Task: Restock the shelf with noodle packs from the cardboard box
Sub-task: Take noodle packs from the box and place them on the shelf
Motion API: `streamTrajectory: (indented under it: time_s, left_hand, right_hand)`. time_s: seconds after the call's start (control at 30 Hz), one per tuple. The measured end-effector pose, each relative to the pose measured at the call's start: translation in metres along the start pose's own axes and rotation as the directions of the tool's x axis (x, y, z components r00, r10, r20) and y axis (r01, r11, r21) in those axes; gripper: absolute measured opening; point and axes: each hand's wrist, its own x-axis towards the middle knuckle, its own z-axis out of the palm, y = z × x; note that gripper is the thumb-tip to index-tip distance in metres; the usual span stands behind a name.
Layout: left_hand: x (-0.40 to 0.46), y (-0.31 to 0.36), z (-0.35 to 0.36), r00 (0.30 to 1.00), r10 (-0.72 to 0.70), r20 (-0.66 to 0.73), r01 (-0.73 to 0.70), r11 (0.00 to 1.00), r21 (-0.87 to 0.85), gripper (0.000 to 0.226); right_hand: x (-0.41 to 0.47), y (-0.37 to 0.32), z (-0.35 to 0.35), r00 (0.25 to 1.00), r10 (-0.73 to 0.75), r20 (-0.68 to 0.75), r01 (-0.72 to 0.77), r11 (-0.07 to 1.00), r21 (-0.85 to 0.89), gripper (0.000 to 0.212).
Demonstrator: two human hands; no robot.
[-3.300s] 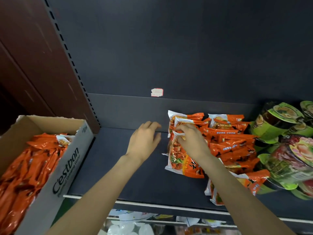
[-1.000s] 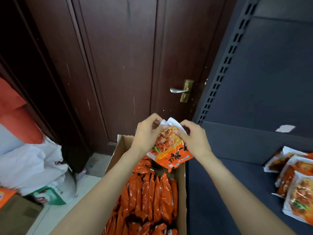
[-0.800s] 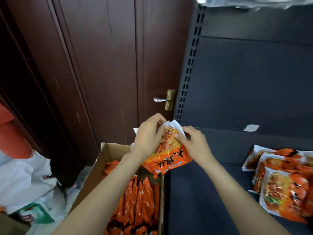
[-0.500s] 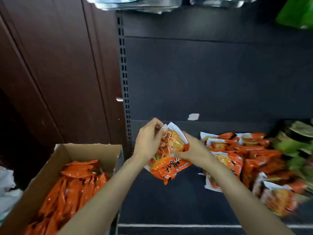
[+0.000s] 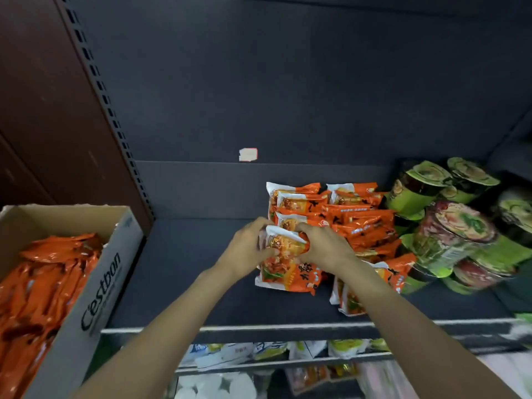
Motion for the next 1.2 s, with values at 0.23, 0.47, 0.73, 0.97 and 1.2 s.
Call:
streamTrajectory:
  time_s: [0.23,0.47,0.73,0.97,1.2]
  left_hand:
    - [0.015,0.001,0.020,0.992,-0.101,-0.070,0.112,0.980,0.168,0.047]
    - [0.021,-0.006,0.023,0.987,-0.142,-0.080,0.149,0.985,0.091,0.043]
    - [0.024,-0.009,0.036,0.988,-0.150,-0.031,0.152,0.986,0.064,0.067]
    - [0.033,-0.012,0.040,0.993,-0.120,-0.005,0.120,0.988,0.102,0.075]
    - [0.041,-0.010,0.052,0.994,-0.108,0.003,0.107,0.990,0.092,0.070]
  right_hand:
    - [0.010,0.004,0.004,0.996,-0.086,-0.011,0.085,0.993,-0.087,0.062]
    - [0.013,0.018,0.001,0.996,-0.086,-0.012,0.085,0.994,-0.071,0.069]
    - [0.015,0.031,0.012,0.992,-0.064,-0.112,0.055,0.995,-0.083,0.065]
    - [0.022,0.037,0.018,0.991,-0.046,-0.125,0.027,0.989,-0.148,0.069]
    - [0.022,0.042,0.022,0.995,-0.006,-0.100,-0.014,0.979,-0.201,0.063]
